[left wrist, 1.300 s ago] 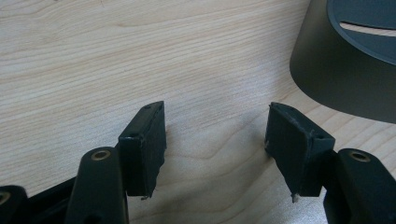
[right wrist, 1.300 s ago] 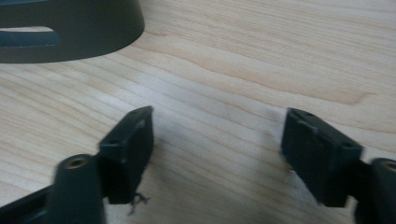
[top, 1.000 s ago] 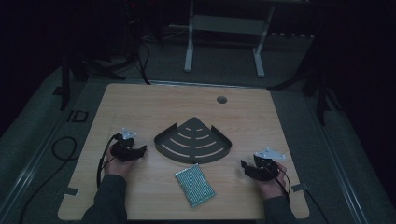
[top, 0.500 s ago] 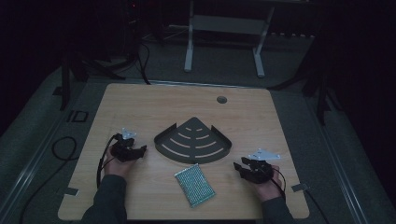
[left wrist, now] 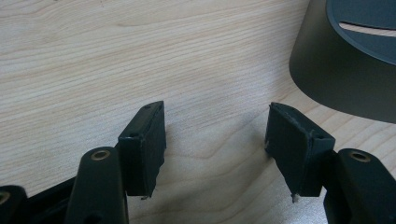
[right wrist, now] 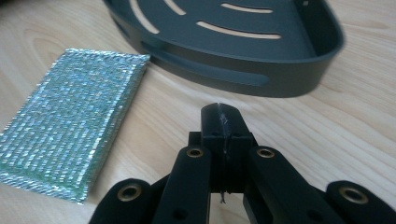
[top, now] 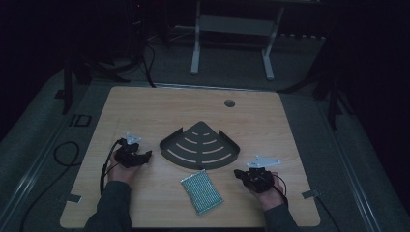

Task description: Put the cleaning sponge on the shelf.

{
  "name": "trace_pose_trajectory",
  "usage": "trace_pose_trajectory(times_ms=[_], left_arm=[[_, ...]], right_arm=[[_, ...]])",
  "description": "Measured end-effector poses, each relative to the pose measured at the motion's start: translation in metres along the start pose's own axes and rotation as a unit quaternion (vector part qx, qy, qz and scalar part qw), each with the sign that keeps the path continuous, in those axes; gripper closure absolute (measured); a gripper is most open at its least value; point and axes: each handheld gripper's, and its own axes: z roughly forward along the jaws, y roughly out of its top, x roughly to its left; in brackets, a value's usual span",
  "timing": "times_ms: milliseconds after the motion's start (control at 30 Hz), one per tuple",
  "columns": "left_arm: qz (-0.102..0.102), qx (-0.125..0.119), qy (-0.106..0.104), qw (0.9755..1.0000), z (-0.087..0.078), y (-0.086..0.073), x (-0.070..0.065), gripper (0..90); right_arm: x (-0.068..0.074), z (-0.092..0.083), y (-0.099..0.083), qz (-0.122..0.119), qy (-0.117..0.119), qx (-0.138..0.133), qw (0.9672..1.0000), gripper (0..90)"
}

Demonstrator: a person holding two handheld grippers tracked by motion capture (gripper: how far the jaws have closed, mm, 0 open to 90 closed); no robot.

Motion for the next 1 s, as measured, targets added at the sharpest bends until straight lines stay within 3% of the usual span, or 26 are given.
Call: trace_pose_trajectory(times_ms=[533,1000], left_arm=[[0.0,0.0,0.0,1.0,0.0,0.0,0.0,38.7],[0.001,0.0,0.0,1.0,0.0,0.0,0.0,38.3]], right_arm=[[0.027,0.014,0.007,-0.037,0.024,0.016,0.9989,89.8],[0.052,0.029,0.012,-0.061,0.065,0.026,0.9957,89.7]])
